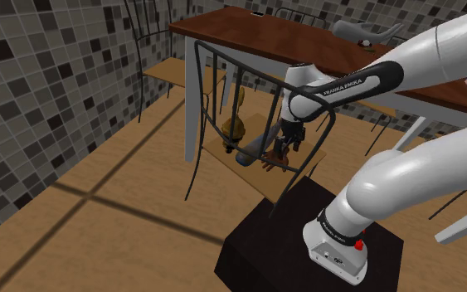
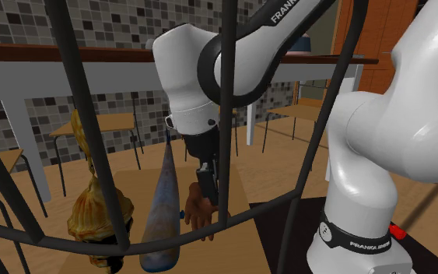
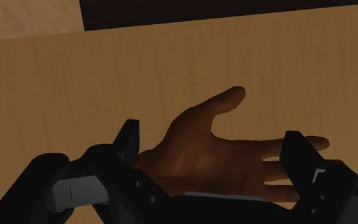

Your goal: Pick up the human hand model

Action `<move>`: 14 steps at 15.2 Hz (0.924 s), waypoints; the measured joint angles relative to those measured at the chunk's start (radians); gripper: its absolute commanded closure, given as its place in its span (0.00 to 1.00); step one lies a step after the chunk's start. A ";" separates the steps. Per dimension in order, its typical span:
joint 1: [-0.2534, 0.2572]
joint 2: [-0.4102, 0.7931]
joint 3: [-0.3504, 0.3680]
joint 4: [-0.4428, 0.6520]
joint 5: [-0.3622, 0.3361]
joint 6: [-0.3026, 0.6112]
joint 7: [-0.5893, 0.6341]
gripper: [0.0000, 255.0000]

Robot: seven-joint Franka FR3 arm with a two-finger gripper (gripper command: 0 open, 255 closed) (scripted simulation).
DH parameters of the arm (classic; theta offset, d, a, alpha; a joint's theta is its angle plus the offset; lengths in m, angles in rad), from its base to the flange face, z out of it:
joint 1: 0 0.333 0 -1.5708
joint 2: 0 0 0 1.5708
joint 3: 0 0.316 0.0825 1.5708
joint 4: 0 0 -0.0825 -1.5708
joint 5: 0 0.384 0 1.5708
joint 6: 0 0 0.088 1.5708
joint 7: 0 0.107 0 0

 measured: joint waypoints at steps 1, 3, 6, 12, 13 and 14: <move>-0.006 0.014 -0.005 -0.009 -0.007 0.015 -0.001 0.00; -0.010 0.051 -0.011 -0.024 -0.014 0.059 0.002 0.00; -0.012 0.097 -0.016 -0.035 -0.020 0.115 0.007 0.00; -0.013 0.156 -0.021 -0.048 -0.027 0.187 0.013 1.00; -0.013 0.157 -0.021 -0.049 -0.027 0.187 0.013 1.00; -0.013 0.157 -0.021 -0.049 -0.027 0.187 0.013 1.00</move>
